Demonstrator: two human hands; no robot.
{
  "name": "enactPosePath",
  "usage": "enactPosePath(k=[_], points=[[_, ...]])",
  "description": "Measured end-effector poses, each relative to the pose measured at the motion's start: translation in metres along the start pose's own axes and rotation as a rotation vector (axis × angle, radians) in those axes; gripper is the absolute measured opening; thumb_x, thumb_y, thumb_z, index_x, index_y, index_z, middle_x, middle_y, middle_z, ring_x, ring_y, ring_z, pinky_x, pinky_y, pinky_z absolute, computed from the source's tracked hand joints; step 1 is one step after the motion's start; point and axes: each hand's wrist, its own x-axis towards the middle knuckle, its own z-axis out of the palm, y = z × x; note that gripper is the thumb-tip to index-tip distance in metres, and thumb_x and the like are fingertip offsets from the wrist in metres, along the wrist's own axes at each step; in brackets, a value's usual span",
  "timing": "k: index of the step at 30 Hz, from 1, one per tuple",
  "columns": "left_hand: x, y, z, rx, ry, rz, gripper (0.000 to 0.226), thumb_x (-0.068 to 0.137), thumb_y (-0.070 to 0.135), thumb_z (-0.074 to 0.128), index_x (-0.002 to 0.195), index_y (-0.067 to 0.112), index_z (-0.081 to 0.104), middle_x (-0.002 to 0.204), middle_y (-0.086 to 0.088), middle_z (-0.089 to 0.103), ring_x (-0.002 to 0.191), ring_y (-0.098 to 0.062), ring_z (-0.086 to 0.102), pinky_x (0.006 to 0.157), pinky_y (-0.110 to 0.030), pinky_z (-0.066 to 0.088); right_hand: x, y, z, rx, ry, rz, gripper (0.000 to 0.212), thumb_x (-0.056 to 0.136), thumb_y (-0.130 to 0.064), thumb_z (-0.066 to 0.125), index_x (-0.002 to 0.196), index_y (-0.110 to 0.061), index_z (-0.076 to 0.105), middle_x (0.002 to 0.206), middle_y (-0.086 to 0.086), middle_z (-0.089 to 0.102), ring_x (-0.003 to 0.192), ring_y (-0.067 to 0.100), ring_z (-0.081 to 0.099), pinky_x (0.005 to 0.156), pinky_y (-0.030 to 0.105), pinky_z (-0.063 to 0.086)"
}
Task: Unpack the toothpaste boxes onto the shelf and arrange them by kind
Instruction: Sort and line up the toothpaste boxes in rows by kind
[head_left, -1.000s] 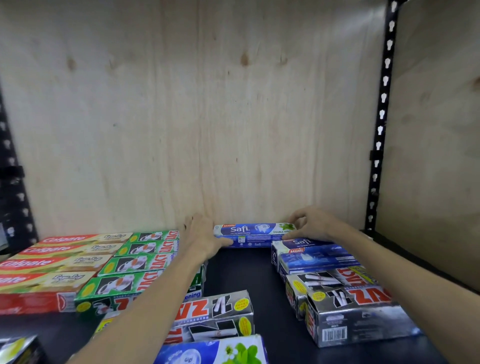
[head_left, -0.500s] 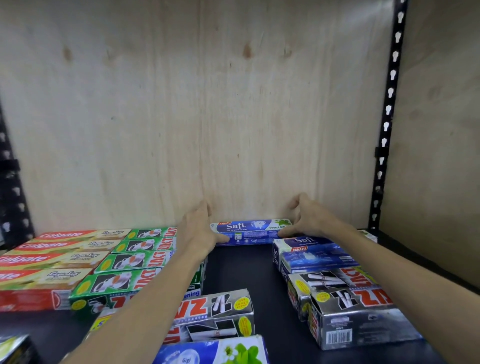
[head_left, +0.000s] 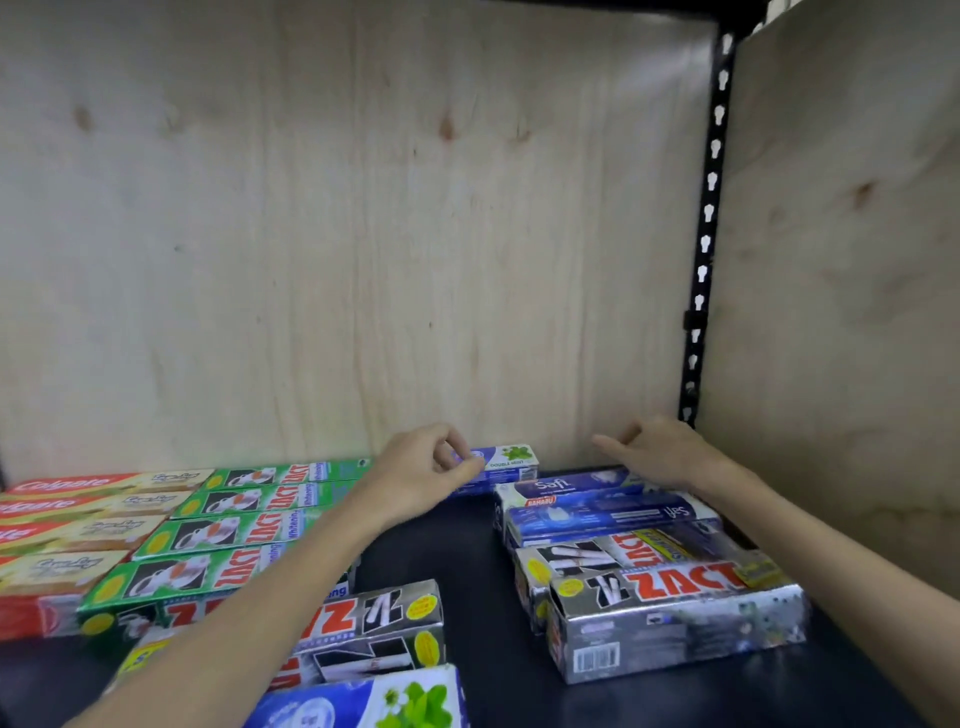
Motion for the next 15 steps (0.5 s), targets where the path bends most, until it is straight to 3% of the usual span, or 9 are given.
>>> enactPosePath(k=[5,7,10,13,15], points=[[-0.012,0.022,0.005,-0.074,-0.283,-0.076,0.044,0.085,0.054,0.071,0.090,0.010,0.074,0.078,-0.001,0.078,0.070,-0.014,0.075,0.065,-0.027,0.060,-0.019,0.003,0.003,0.009,-0.035,0.107,0.065,0.095,-0.065,0.045,0.113,-0.006,0.064,0.124,0.017,0.065,0.111,0.031,0.061,0.085,0.033,0.044],[-0.013,0.026,0.005,-0.069,-0.292,-0.088,0.047,0.081,0.056,0.075,0.093,0.011,0.075,0.080,0.000,0.078,0.073,-0.014,0.076,0.072,-0.030,0.062,-0.024,-0.005,0.005,0.066,-0.010,0.109,0.067,0.095,-0.063,0.048,0.124,-0.004,0.059,0.130,0.016,0.062,0.115,0.032,0.060,0.091,0.034,0.046],[-0.012,0.025,0.001,-0.046,-0.288,-0.086,0.046,0.074,0.050,0.084,0.103,0.016,0.074,0.090,0.003,0.079,0.084,-0.011,0.075,0.084,-0.030,0.059,-0.026,-0.014,0.007,0.131,0.000,0.073,0.065,0.095,-0.059,0.053,0.129,-0.004,0.055,0.130,0.013,0.062,0.107,0.025,0.060,0.086,0.032,0.046],[-0.009,0.018,-0.001,-0.061,-0.294,-0.077,0.066,0.069,0.034,0.091,0.127,0.014,0.066,0.119,0.001,0.072,0.085,0.003,0.067,0.074,-0.011,0.050,-0.026,-0.022,0.004,0.156,0.031,0.007,0.073,0.091,-0.060,0.058,0.139,-0.007,0.048,0.138,0.012,0.057,0.120,0.027,0.057,0.093,0.035,0.046],[-0.006,0.011,-0.001,-0.055,-0.242,-0.072,0.068,0.068,0.025,0.092,0.129,0.014,0.064,0.120,-0.002,0.072,0.074,0.006,0.062,0.069,-0.012,0.047,-0.023,-0.027,0.000,0.156,0.055,-0.032,0.078,0.087,-0.062,0.062,0.142,-0.008,0.047,0.140,0.011,0.056,0.122,0.027,0.055,0.095,0.037,0.047]])
